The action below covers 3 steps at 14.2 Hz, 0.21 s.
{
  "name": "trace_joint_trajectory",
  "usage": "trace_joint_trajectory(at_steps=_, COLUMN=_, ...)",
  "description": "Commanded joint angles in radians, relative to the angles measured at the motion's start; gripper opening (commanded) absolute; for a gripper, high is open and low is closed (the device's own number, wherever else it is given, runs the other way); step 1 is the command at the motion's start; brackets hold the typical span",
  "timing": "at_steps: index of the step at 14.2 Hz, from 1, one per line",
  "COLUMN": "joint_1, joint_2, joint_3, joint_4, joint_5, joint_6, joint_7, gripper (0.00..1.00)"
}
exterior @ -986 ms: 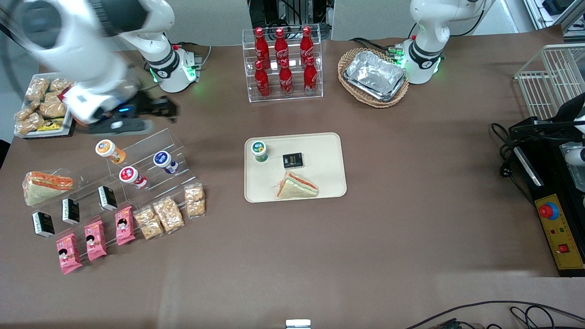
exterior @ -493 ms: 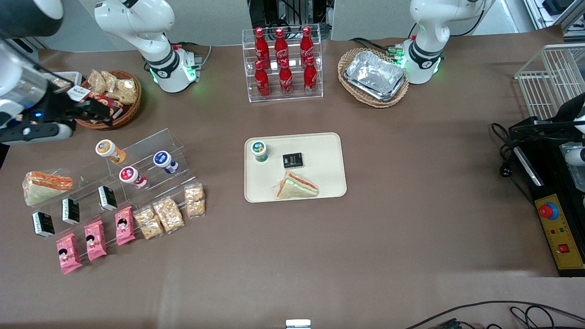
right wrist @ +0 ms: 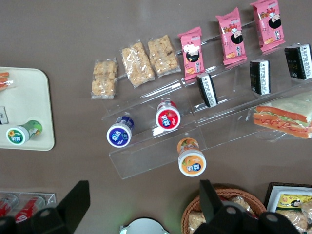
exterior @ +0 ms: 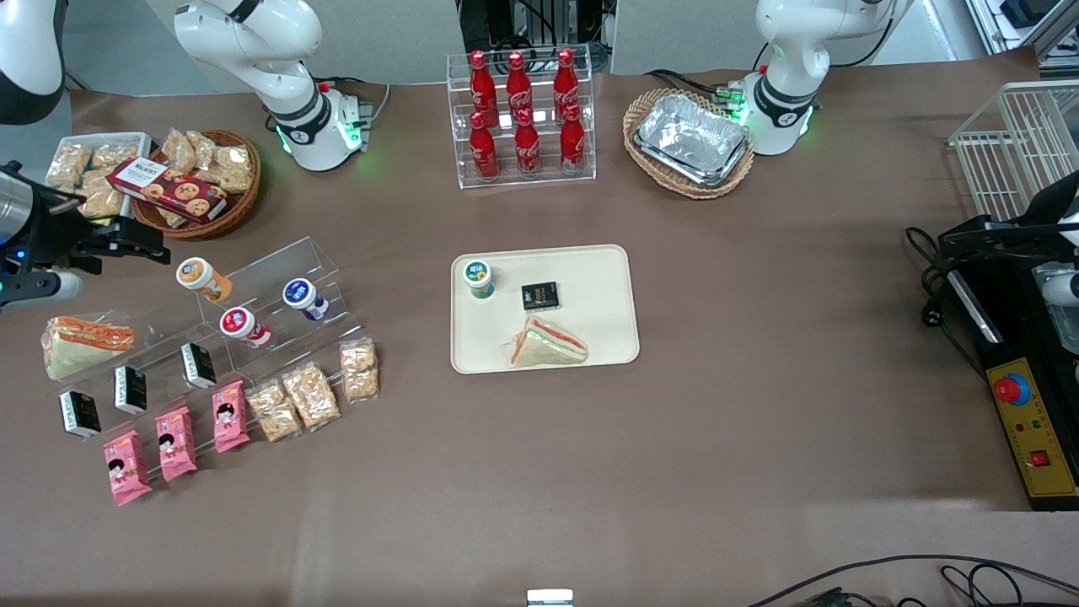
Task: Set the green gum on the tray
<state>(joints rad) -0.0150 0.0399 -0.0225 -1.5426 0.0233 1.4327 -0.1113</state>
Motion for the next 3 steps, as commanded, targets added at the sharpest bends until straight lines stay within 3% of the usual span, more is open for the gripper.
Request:
trace_joint_trajectory(at_steps=1, joint_1=0.0, joint_2=0.031, joint_3=-0.039, joint_4=0.065, joint_5=-0.002, joint_6=-0.044, joint_7=-0.011, gripper=1.0)
trace_joint_trajectory(at_steps=3, joint_1=0.0, joint_2=0.02, joint_3=-0.037, joint_4=0.064, joint_5=-0.003, joint_6=-0.049, joint_7=-0.004, gripper=1.0)
